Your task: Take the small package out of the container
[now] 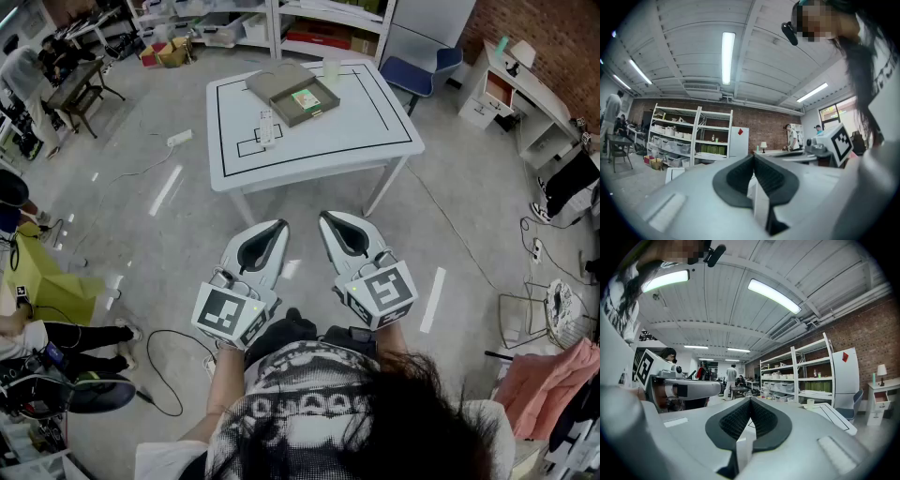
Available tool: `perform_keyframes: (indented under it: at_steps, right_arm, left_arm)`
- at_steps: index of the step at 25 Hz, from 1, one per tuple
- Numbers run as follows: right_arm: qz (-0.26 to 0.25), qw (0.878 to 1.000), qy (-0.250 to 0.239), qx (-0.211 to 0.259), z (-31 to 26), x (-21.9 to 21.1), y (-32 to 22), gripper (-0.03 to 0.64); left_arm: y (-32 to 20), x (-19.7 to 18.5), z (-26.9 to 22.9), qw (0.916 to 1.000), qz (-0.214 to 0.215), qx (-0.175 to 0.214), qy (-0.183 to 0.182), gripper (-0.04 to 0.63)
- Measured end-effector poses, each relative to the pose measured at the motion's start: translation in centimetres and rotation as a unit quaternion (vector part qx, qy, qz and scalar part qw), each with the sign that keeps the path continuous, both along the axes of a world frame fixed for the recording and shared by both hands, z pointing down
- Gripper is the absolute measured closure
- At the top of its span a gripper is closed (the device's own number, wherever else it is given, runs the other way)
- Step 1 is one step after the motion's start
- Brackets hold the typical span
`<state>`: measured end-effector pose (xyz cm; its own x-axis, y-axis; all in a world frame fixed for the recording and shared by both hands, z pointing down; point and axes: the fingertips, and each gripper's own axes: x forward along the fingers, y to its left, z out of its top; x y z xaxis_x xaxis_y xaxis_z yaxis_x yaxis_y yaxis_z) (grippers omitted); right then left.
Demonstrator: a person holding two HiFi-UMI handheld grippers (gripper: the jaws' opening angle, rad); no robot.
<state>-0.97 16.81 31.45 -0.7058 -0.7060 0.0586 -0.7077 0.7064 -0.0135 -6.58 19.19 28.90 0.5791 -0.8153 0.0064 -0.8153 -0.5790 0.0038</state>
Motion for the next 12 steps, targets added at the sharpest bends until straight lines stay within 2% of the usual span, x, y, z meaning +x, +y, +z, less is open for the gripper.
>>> perform_keyframes:
  at_steps: [5,12]
  right_arm:
    - [0.008,1.0,0.003,-0.009,0.5,-0.5,-1.4,0.626]
    - [0.013,1.0,-0.019,-0.019,0.8,-2.3,-2.1,0.62]
  left_arm:
    - [-1.3,-0.5,0.3,1.0,0.009,-0.003,0.003,0.595]
    - [-2.5,-2.3,1.0,0.9997,0.024,-0.007,0.003,0.595]
